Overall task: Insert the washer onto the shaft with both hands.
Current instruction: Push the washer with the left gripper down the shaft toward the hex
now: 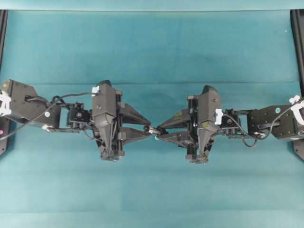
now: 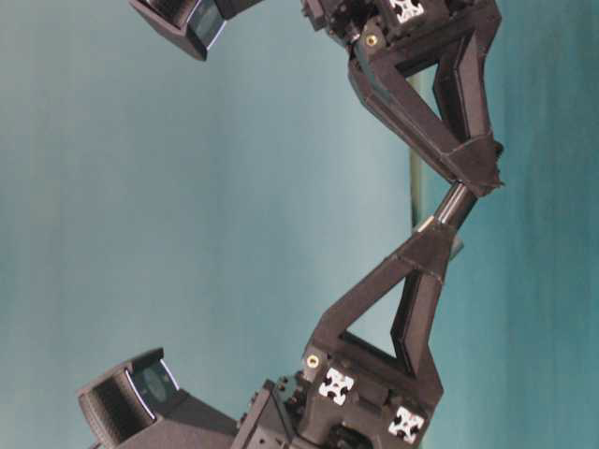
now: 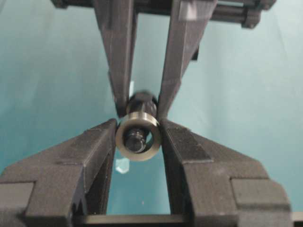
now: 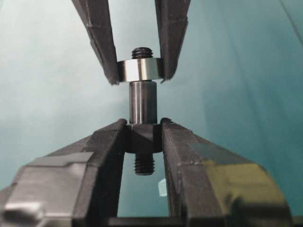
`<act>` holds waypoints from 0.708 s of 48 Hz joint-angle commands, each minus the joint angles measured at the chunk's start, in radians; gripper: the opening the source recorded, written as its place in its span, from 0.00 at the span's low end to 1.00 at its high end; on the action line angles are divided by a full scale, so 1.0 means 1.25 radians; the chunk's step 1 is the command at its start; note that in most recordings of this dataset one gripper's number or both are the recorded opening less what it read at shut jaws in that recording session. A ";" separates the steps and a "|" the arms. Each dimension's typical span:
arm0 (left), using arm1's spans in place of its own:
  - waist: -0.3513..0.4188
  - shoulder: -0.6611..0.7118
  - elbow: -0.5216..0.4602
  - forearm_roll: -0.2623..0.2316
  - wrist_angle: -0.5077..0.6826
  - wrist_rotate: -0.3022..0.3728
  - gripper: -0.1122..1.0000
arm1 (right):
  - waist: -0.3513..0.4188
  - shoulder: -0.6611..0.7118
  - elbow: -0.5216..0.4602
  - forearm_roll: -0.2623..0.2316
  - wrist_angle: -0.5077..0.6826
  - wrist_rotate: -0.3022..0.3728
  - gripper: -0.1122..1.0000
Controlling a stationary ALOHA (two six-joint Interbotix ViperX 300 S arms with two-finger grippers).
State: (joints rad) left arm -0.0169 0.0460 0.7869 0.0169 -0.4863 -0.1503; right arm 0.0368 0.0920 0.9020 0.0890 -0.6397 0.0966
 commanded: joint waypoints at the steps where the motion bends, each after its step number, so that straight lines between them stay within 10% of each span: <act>1: -0.005 0.005 -0.021 0.000 -0.006 -0.002 0.41 | -0.002 -0.002 -0.025 0.004 -0.010 0.005 0.11; 34: -0.021 0.031 -0.034 0.001 0.016 -0.002 0.41 | -0.004 0.000 -0.026 0.004 -0.006 0.005 0.11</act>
State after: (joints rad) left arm -0.0307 0.0813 0.7609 0.0169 -0.4663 -0.1565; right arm 0.0383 0.1012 0.8974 0.0890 -0.6381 0.0951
